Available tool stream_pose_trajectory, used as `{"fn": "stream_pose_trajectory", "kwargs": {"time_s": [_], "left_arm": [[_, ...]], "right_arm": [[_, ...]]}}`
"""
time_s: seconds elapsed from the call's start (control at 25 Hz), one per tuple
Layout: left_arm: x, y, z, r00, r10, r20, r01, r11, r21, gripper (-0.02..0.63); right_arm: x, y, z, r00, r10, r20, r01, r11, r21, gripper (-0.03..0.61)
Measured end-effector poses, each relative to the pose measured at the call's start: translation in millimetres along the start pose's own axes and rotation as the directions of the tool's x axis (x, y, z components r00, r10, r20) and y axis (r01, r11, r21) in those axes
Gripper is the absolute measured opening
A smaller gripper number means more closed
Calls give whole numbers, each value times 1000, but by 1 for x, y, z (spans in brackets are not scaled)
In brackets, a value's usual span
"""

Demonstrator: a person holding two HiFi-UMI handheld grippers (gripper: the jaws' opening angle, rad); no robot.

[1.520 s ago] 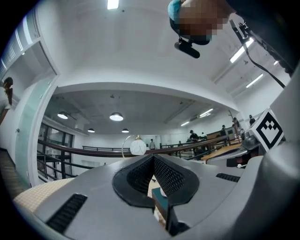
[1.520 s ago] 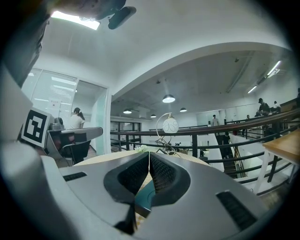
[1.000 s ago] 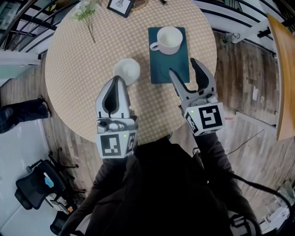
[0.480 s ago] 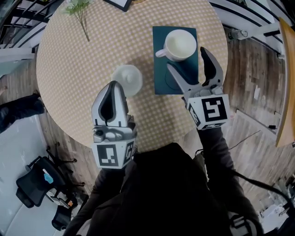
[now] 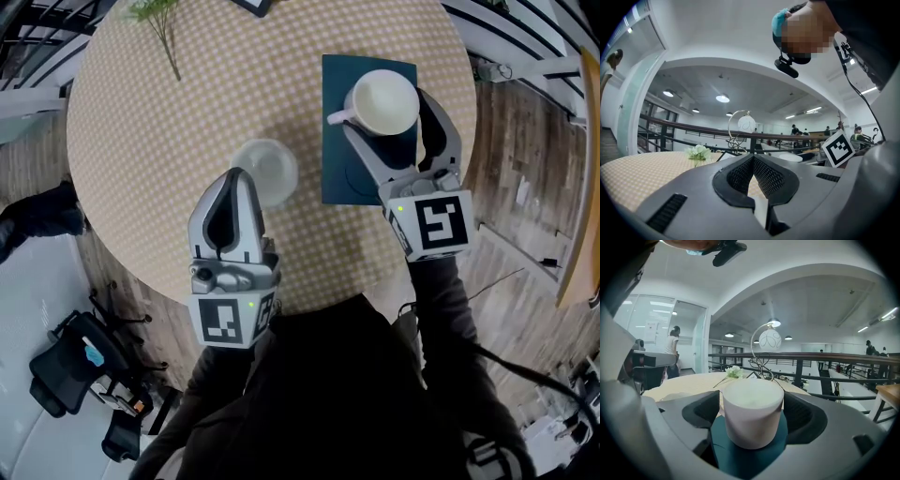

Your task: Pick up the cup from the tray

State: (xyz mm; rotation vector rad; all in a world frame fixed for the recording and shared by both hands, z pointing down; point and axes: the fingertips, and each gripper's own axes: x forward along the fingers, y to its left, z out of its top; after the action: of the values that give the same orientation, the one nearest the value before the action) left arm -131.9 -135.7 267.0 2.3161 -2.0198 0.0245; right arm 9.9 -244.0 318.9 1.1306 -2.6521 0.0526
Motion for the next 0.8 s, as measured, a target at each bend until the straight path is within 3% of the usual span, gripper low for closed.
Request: {"fn": "stream_pose_trajectory", "kwargs": {"time_s": [0.4, 0.6, 0.8], "left_arm": [[-2, 6, -5, 1000, 14, -5, -14, 1000, -11, 6], [-9, 4, -3, 1000, 16, -5, -16, 1000, -11, 6], [-19, 4, 5, 1000, 28, 10, -28, 1000, -7, 6]], "right_arm": [[6, -2, -8, 1000, -14, 0, 14, 1000, -15, 371], [1, 1, 10, 998, -24, 67, 24, 1000, -8, 371], [-9, -1, 23, 997, -23, 73, 25, 999, -25, 371]]}}
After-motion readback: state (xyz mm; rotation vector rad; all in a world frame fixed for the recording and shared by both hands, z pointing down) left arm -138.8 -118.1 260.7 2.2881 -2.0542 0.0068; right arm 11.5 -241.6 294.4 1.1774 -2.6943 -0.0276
